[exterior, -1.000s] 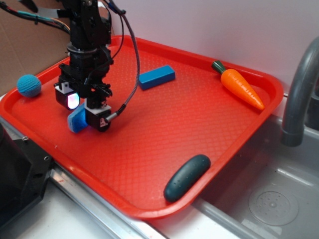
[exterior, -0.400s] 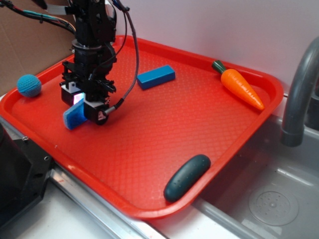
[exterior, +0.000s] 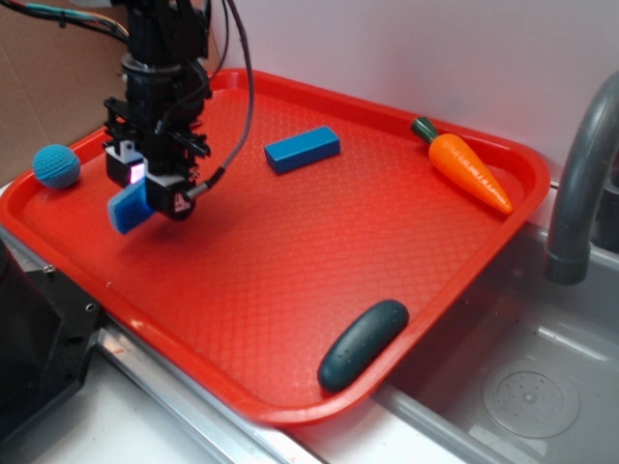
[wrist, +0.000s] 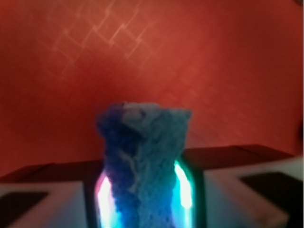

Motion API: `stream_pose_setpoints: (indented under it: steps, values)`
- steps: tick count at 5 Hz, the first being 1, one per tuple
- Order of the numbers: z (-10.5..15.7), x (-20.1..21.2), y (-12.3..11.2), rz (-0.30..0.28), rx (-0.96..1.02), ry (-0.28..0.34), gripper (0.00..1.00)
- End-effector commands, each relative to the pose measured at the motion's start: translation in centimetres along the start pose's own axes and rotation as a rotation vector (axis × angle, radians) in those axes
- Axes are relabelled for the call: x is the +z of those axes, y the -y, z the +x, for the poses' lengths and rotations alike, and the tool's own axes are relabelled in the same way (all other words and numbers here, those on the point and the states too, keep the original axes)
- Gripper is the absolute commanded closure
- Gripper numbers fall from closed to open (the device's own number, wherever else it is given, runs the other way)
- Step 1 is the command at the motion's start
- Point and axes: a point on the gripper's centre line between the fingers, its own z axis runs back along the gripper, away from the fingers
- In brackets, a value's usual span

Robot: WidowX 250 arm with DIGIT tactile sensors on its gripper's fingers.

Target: Grab the blue sponge.

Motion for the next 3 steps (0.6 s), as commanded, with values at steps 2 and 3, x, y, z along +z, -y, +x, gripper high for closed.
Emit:
stream_pose_setpoints:
  steps: [2, 3]
  values:
    - [-7.1, 13.7, 0.1, -0.151, 0.036, 0.175, 1.00]
    - [-7.9, 18.2, 0.5, -0.072, 0.042, 0.192, 1.00]
